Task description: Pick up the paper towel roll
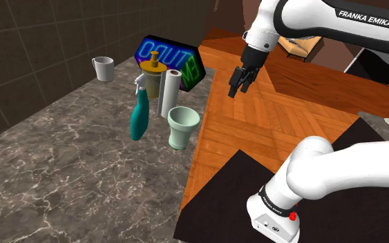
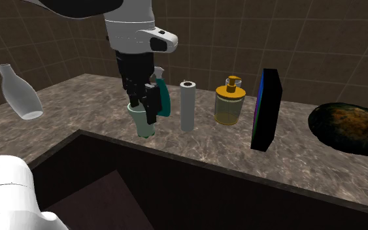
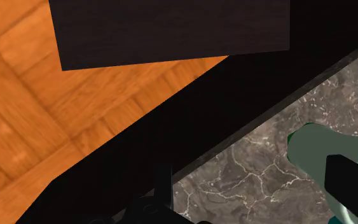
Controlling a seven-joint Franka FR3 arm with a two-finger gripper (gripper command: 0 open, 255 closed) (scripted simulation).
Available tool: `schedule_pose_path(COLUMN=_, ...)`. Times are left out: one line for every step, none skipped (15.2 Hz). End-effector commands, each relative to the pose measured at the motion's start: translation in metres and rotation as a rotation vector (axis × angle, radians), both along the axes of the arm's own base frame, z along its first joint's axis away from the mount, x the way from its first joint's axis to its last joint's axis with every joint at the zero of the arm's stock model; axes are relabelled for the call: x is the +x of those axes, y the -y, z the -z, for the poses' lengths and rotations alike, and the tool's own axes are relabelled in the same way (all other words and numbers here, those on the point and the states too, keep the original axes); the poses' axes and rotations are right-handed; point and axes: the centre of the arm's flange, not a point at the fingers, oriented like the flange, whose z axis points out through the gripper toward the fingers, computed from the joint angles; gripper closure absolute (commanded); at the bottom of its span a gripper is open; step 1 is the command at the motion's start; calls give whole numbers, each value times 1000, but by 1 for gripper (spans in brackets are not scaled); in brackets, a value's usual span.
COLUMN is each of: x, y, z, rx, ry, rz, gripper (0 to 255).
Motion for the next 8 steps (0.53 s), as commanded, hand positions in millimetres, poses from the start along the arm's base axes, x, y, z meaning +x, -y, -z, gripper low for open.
schedule_pose_path(x=0, y=0, z=0, rx=0, ry=0, rz=0, gripper=0)
schedule_pose_path(x=13, y=-4, z=-1, rx=-1, ry=-3, rz=-9, gripper=0)
schedule_pose_path(x=26, y=-8, z=-1, rx=-1, ry=-6, rz=-17, gripper=0)
schedule_pose_path(x=39, y=-12, z=-2, rx=-2, ry=-9, rz=-26, gripper=0)
schedule_pose_path(x=53, y=-16, z=-2, rx=-2, ry=-12, rz=-34, gripper=0)
schedule_pose_path(x=66, y=-20, z=-3, rx=-3, ry=-15, rz=-43, gripper=0)
schedule_pose_path(x=79, y=-25, z=-3, rx=-3, ry=-18, rz=-51, gripper=0)
schedule_pose_path(x=92, y=-29, z=-3, rx=-4, ry=-21, rz=-60, gripper=0)
